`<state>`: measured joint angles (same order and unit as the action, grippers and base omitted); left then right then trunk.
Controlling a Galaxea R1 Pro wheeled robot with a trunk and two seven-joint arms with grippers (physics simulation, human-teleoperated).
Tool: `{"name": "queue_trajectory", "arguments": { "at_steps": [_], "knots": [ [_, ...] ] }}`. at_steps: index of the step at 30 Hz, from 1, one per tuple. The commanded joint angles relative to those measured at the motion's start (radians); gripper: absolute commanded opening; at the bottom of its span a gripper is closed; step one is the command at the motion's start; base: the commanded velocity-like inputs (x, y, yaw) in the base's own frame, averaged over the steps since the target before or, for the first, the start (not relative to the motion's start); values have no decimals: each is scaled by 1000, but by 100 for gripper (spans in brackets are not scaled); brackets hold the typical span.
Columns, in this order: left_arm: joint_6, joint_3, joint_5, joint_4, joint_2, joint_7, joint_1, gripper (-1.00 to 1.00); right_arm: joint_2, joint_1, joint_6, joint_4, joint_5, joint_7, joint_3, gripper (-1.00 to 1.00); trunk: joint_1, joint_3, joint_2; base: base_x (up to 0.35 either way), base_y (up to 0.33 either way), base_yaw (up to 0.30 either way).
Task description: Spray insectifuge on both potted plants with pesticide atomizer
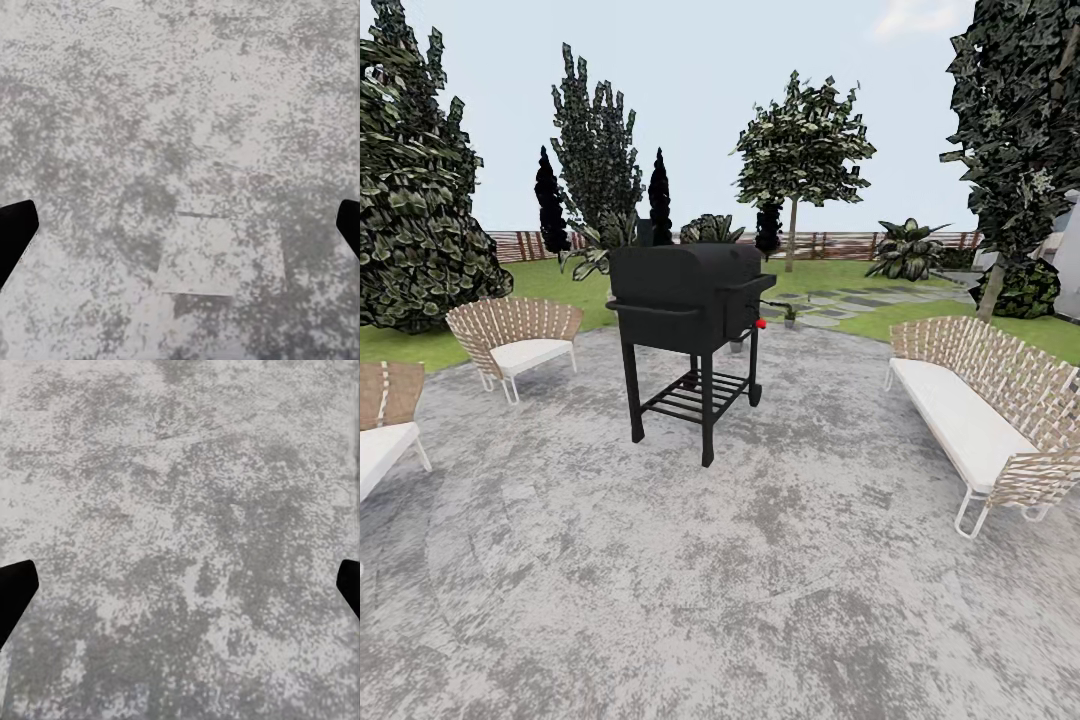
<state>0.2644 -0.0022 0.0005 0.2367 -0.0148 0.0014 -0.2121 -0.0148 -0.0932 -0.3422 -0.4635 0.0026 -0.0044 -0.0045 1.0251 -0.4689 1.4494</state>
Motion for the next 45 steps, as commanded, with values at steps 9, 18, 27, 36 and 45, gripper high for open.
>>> {"name": "queue_trajectory", "arguments": {
  "at_steps": [9, 18, 27, 36, 45],
  "knots": [
    [3, -2, -6, -13, 7, 11, -7, 100, 4, -13, -6, 2, 17, 8, 8, 100, 0, -1, 1, 0, 0, -10],
    [3, 3, 1, -17, -3, 12, -7, 100, 4, -13, -5, 4, 17, 4, 7, 100, 0, -1, 1, 0, 0, -229],
    [2, 4, 2, -17, -4, 12, -7, 100, 4, -13, -5, 24, 17, 1, 5, 100, 19, -17, 36, 0, 0, -268],
    [2, 5, 3, -19, -5, 12, -7, 100, 4, -13, -8, 32, 17, 1, 9, 100, 54, -47, 99, 0, 0, -64],
    [3, 26, 3, -19, -5, 12, -7, 100, 3, -13, -7, 34, 17, 0, 3, 100, 88, -82, 162, 0, 0, -149]
  ]
}}
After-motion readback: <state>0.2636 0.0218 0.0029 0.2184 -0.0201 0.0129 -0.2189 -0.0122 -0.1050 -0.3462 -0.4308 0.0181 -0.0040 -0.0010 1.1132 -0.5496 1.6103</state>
